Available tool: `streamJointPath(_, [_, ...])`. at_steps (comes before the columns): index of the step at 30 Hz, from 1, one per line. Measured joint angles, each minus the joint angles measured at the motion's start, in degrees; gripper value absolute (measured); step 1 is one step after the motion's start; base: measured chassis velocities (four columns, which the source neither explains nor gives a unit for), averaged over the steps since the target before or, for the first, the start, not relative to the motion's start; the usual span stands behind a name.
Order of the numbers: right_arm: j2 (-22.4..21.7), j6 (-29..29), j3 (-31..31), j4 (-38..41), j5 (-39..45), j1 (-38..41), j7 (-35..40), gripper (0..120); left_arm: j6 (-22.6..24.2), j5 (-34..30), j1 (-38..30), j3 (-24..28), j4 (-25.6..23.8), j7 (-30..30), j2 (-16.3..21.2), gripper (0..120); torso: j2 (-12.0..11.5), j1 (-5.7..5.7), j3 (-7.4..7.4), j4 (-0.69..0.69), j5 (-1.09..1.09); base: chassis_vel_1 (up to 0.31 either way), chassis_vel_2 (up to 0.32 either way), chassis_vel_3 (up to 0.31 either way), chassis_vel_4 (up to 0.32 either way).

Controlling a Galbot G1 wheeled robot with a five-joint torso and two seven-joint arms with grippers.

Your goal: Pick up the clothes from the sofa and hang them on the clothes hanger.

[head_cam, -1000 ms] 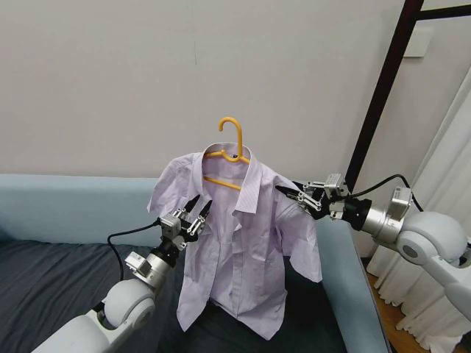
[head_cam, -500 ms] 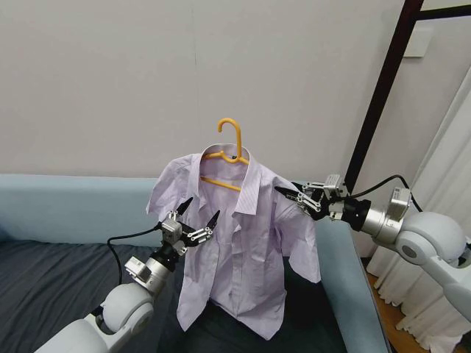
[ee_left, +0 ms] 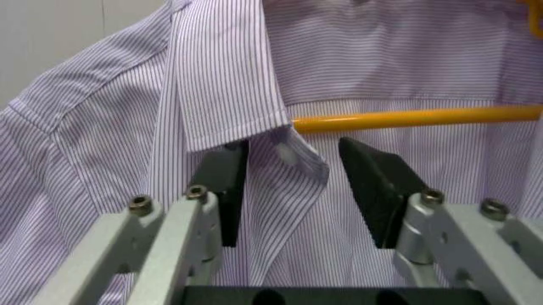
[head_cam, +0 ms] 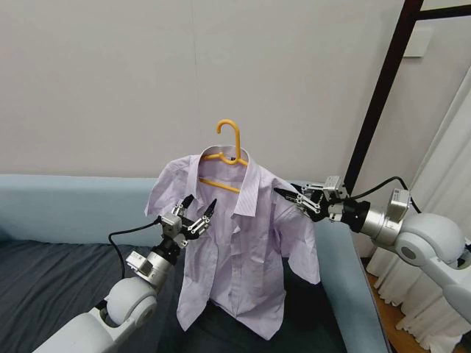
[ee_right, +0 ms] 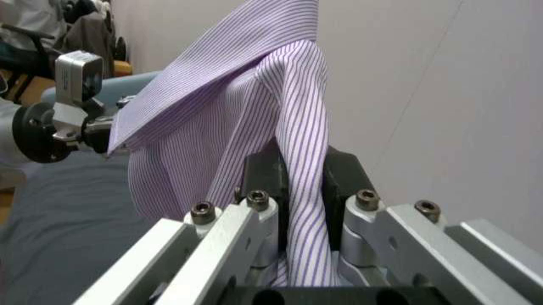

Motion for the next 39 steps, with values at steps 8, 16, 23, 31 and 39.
streamJointPath(8, [-0.1, 0.1, 0.0, -0.5, 0.1, 0.0, -0.1, 8, -0.4, -1.9, -1.9, -0.1, -1.9, -0.3, 0.1, 10, 0.0, 0.0, 0.0, 0.0, 0.0, 0.0, 0.0, 0.0, 0.0])
streamJointPath(16, [-0.1, 0.1, -0.5, -1.0, 0.1, 0.6, 0.1, 8, 0.3, -4.2, -5.0, 0.4, -3.3, -0.3, 0.4, 0, 0.0, 0.0, 0.0, 0.0, 0.0, 0.0, 0.0, 0.0, 0.0])
streamJointPath(23, [-0.3, 0.1, -0.5, -0.7, 0.3, 0.3, 0.3, 8, 1.6, -6.5, -11.4, 3.0, -4.0, 0.1, 0.1, 0, 0.0, 0.0, 0.0, -0.01, 0.01, 0.0, 0.0, 0.0, 0.0])
streamJointPath(31, [-0.4, 0.1, -0.3, -0.2, 0.9, 0.0, 0.6, 8, 1.9, -5.1, -10.7, 5.6, -4.0, 1.8, 0.2, 0, 0.0, 0.0, 0.0, 0.0, 0.0, 0.0, 0.0, 0.0, 0.0])
streamJointPath(39, [-0.8, 0.2, -0.2, 0.2, 5.6, -0.2, 1.0, 8, 2.5, -3.1, -7.0, 3.9, -3.8, 1.7, 1.1, 0, 0.0, 0.0, 0.0, 0.0, 0.0, 0.0, 0.0, 0.0, 0.0])
